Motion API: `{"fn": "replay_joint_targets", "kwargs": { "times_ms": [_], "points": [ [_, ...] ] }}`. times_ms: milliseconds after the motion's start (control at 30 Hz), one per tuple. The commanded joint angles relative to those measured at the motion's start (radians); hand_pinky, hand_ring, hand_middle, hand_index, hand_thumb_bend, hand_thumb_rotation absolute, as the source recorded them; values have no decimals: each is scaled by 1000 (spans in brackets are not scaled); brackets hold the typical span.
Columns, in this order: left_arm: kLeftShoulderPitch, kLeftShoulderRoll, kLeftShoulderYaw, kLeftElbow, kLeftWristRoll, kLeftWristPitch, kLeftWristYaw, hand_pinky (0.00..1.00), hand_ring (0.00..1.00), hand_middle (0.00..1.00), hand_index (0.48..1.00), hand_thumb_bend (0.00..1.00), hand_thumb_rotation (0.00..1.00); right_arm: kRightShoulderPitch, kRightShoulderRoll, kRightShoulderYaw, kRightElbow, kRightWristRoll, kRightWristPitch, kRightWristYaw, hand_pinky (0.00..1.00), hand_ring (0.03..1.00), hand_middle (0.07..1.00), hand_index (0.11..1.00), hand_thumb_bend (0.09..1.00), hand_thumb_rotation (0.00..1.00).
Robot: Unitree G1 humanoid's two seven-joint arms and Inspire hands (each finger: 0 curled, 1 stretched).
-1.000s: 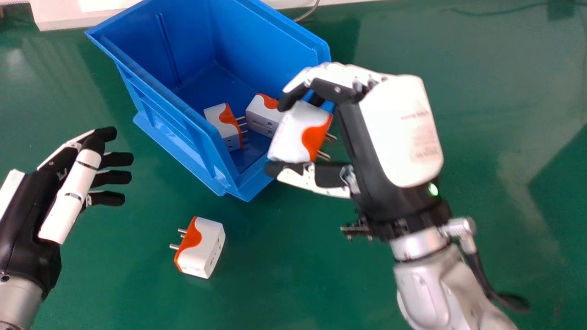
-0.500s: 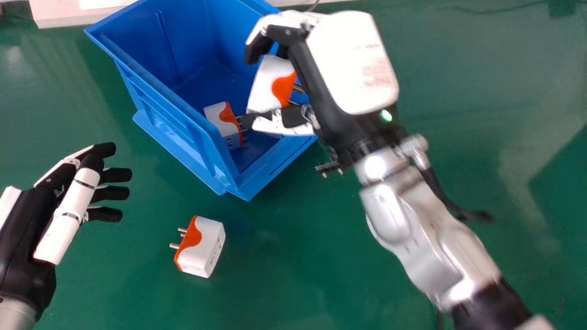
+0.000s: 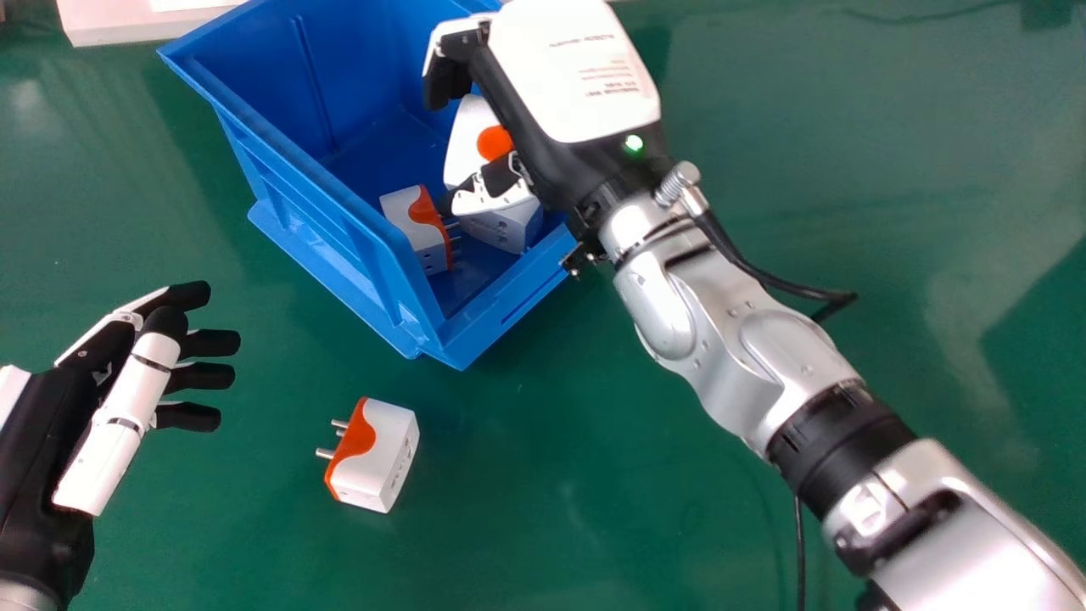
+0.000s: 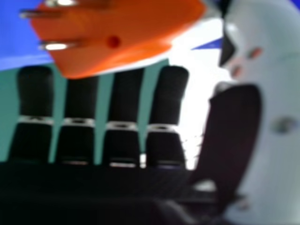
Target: Pick all objects and put in blue box
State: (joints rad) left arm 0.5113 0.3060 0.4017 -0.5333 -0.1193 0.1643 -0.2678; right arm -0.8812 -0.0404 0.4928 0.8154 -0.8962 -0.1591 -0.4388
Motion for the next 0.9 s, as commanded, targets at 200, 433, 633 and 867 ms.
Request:
{"fn": "replay_joint_targets", "kwargs": {
  "times_ms": [200,433,633,867],
  "points": [
    [44,-14,13,-42,-7,-36,-6,595,694,726,818,408,876,-115,34,35,121,16,36,-2,335,441,529,508,495,0],
    [61,-20,18,-47,-16,-43,-14,591,690,723,815,415,877,-145,54,49,201,28,36,-11,340,442,534,492,496,0],
    [68,-24,24,-53,-23,-41,-21,589,688,720,813,428,877,-155,66,47,233,61,39,25,342,447,537,480,498,0],
    [65,-23,21,-52,-27,-37,-21,588,688,721,812,434,877,-134,80,-18,209,183,82,172,351,464,573,496,493,0]
  ]
}}
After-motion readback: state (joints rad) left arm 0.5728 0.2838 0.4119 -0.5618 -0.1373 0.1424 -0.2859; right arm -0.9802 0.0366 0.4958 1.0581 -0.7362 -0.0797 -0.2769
